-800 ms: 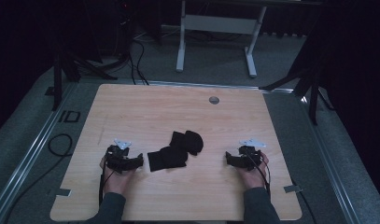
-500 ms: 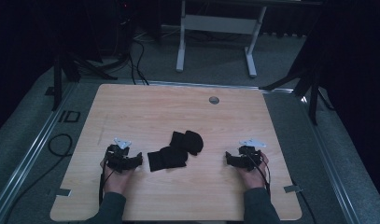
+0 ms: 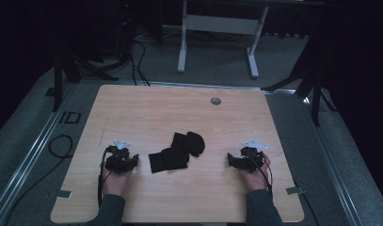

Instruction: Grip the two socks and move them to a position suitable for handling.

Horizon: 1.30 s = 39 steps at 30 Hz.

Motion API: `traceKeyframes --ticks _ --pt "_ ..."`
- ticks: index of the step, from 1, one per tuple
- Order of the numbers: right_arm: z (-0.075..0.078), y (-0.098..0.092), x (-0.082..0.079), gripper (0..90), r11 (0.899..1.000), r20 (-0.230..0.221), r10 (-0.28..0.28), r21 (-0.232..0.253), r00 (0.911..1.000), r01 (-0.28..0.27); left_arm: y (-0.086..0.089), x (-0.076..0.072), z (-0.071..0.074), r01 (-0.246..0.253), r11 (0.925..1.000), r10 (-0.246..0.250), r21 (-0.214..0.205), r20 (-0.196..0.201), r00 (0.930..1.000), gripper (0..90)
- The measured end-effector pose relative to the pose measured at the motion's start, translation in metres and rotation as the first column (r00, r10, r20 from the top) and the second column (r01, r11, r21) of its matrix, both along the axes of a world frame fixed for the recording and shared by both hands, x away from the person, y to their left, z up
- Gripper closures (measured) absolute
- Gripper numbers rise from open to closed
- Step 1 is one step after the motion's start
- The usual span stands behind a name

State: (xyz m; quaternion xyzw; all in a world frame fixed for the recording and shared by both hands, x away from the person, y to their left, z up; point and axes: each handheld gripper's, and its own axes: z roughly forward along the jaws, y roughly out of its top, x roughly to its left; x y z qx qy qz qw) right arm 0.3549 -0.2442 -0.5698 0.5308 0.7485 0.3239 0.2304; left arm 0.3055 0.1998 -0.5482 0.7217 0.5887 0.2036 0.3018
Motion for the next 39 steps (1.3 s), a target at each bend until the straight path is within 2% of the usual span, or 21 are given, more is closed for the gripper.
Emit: traceKeyframes --ticks 4,6,9,12,15,18,23,29,32,35,37,39 --pt "0.0 0.0 0.0 12.2 1.0 -0.001 -0.008 0.0 1.0 0.008 -0.005 -0.006 0.007 0.053 0.9976 -0.052 -0.044 0.035 0.998 72.2" --pt "0.0 0.0 0.0 12.2 1.0 -0.001 -0.009 -0.001 1.0 0.009 -0.007 -0.01 0.012 0.083 0.9937 -0.079 -0.076 0.055 0.9954 79.2" --pt "0.0 0.0 0.0 12.2 1.0 -0.001 -0.009 -0.001 1.0 0.009 -0.012 -0.014 0.017 0.119 0.9883 -0.111 -0.096 0.09 0.9898 89.2" --pt "0.0 0.0 0.0 12.2 1.0 -0.001 -0.009 0.0 1.0 0.009 -0.019 -0.016 0.02 0.15 0.9822 -0.139 -0.112 0.105 0.9847 90.0" --pt "0.0 0.0 0.0 12.2 1.0 -0.001 -0.009 -0.001 1.0 0.009 -0.024 -0.016 0.019 0.165 0.9807 -0.154 -0.105 0.103 0.9827 90.0" --pt "0.0 0.0 0.0 12.2 1.0 -0.001 -0.009 -0.001 1.0 0.009 -0.036 -0.014 0.014 0.19 0.9756 -0.181 -0.11 0.084 0.9799 90.0" --pt "0.0 0.0 0.0 12.2 1.0 -0.001 -0.009 -0.001 1.0 0.009 -0.05 -0.011 0.006 0.217 0.9724 -0.212 -0.087 0.062 0.9753 90.0" --pt "0.0 0.0 0.0 12.2 1.0 -0.001 -0.008 -0.001 1.0 0.008 -0.056 -0.009 -0.003 0.215 0.9743 -0.213 -0.067 0.032 0.9765 90.0" --pt "0.0 0.0 0.0 12.2 1.0 -0.001 -0.009 0.0 1.0 0.009 -0.061 -0.007 -0.009 0.227 0.9731 -0.226 -0.04 0.017 0.9739 90.0" --pt "0.0 0.0 0.0 12.2 1.0 -0.001 -0.008 -0.001 1.0 0.008 -0.065 -0.008 -0.01 0.232 0.9726 -0.231 -0.018 0.024 0.9726 90.0" --pt "0.0 0.0 0.0 12.2 1.0 -0.001 -0.009 0.0 1.0 0.009 -0.065 -0.009 -0.011 0.243 0.9701 -0.242 -0.01 0.027 0.9698 90.0" --pt "0.0 0.0 0.0 12.2 1.0 -0.001 -0.009 0.0 1.0 0.009 -0.065 -0.01 -0.011 0.262 0.9649 -0.261 -0.023 0.022 0.9651 90.0"
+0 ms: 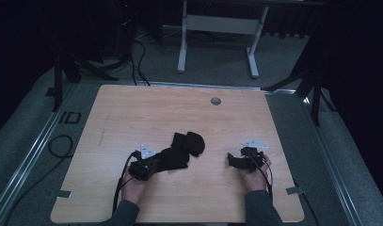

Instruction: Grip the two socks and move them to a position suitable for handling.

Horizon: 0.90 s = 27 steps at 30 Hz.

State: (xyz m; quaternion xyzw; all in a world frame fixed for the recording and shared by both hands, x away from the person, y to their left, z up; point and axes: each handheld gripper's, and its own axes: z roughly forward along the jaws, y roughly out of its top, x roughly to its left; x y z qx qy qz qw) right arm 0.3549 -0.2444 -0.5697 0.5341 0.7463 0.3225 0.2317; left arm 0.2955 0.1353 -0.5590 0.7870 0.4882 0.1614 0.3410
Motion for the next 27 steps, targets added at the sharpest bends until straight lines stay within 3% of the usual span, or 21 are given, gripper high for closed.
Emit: traceKeyframes --ticks 10,27 --pt "0.0 0.0 0.0 12.2 1.0 0.001 0.0 -0.001 1.0 0.0 -0.001 -0.007 0.0 0.074 0.9972 -0.074 -0.013 -0.017 0.9971 90.0" --pt "0.0 0.001 -0.004 14.0 1.0 0.001 0.011 0.0 0.9999 -0.011 -0.016 -0.011 -0.001 0.174 0.9845 -0.174 -0.025 -0.015 0.9846 90.0"
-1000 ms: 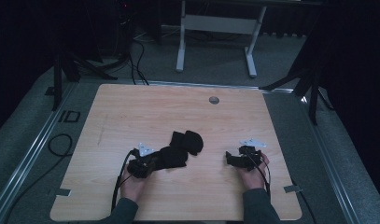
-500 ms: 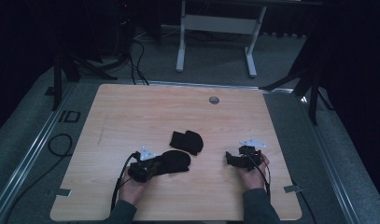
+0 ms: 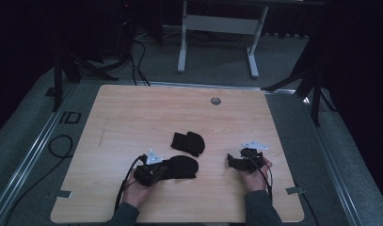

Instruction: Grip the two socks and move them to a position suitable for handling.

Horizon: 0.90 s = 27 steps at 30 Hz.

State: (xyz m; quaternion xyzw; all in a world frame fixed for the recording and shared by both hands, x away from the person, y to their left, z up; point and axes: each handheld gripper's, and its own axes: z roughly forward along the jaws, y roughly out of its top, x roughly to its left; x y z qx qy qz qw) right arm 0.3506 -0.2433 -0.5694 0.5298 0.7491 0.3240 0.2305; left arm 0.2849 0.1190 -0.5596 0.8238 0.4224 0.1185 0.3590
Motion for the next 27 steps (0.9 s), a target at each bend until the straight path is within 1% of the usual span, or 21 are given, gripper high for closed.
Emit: traceKeyframes --ticks 3,4,7,8,11,15,18,22,24,27 --pt "0.0 0.0 -0.001 14.2 1.0 -0.001 0.005 0.0 1.0 -0.005 -0.001 0.0 0.0 0.011 0.9999 -0.011 0.002 -0.001 0.9999 90.0" --pt "0.0 0.0 -0.002 14.7 1.0 -0.001 0.006 -0.001 1.0 -0.006 -0.002 0.0 0.0 0.013 0.9999 -0.013 -0.005 -0.004 0.9999 90.0" --pt "0.001 0.001 -0.003 17.3 1.0 -0.005 -0.001 -0.001 1.0 0.001 -0.003 0.001 -0.001 0.017 0.9997 -0.017 -0.016 -0.005 0.9998 90.0" --pt "0.001 0.001 -0.004 18.9 1.0 -0.004 -0.003 -0.001 1.0 0.003 -0.004 0.001 -0.001 0.024 0.9996 -0.024 -0.013 -0.006 0.9997 90.0" --pt "0.004 0.003 -0.006 29.8 1.0 -0.005 -0.005 -0.003 1.0 0.005 -0.005 0.001 -0.001 0.025 0.9996 -0.025 -0.014 -0.003 0.9997 90.0" --pt "0.006 0.007 -0.01 39.1 1.0 -0.009 0.01 -0.007 0.9999 -0.01 -0.005 0.001 -0.001 0.027 0.9995 -0.027 -0.016 -0.003 0.9996 90.0" --pt "0.008 0.012 -0.014 43.3 0.999 -0.013 0.042 -0.01 0.999 -0.042 -0.006 0.001 -0.001 0.026 0.9995 -0.026 -0.02 -0.001 0.9997 90.0" --pt "0.012 0.02 -0.018 47.9 0.996 -0.002 0.09 -0.005 0.996 -0.09 -0.007 0.001 -0.001 0.031 0.9993 -0.031 -0.02 -0.001 0.9995 90.0" --pt "0.014 0.027 -0.021 49.1 0.993 -0.001 0.117 0.002 0.9931 -0.117 -0.007 0.001 -0.001 0.034 0.9993 -0.034 -0.018 -0.001 0.9994 90.0" --pt "0.016 0.039 -0.025 49.7 0.987 -0.003 0.159 0.026 0.9873 -0.159 -0.007 0.001 -0.001 0.035 0.9992 -0.035 -0.019 0.001 0.9994 90.0"
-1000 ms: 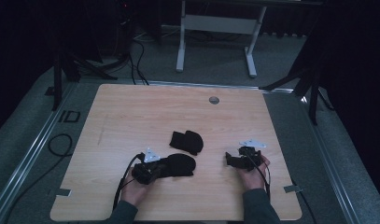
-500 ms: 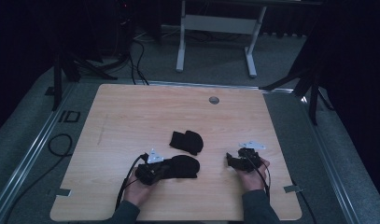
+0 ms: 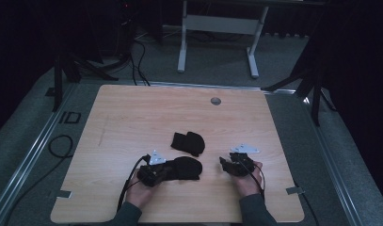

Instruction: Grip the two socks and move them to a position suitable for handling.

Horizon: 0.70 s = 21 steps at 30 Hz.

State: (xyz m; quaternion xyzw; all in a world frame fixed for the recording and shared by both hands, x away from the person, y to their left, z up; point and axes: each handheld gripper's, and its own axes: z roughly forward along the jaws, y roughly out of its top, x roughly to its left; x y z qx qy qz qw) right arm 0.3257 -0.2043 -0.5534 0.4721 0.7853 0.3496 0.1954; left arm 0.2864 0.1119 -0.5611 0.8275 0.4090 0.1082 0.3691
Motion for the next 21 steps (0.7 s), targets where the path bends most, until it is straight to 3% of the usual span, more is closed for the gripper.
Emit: traceKeyframes --ticks 3,8,14,19,21 --pt "0.002 0.011 -0.003 50.1 0.999 0.0 0.038 0.004 0.9993 -0.038 -0.001 0.0 0.0 0.0 1.0 0.0 0.0 0.002 1.0 90.0" --pt "0.004 0.03 -0.009 56.0 0.993 -0.016 0.108 0.051 0.994 -0.107 -0.001 0.0 0.0 0.003 1.0 -0.003 -0.001 0.005 1.0 90.0" --pt "0.006 0.053 -0.013 64.4 0.983 0.005 0.176 0.046 0.9844 -0.176 -0.003 0.0 -0.001 0.006 1.0 -0.006 0.0 0.013 0.9999 90.0" --pt "0.003 0.063 -0.011 67.6 0.982 -0.004 0.187 0.033 0.9824 -0.186 -0.004 0.0 -0.001 0.007 1.0 -0.007 -0.002 0.016 0.9998 90.0" --pt "-0.004 0.069 -0.009 69.2 0.982 -0.039 0.189 0.013 0.9813 -0.188 -0.004 0.0 -0.001 0.009 1.0 -0.009 0.002 0.018 0.9998 90.0"
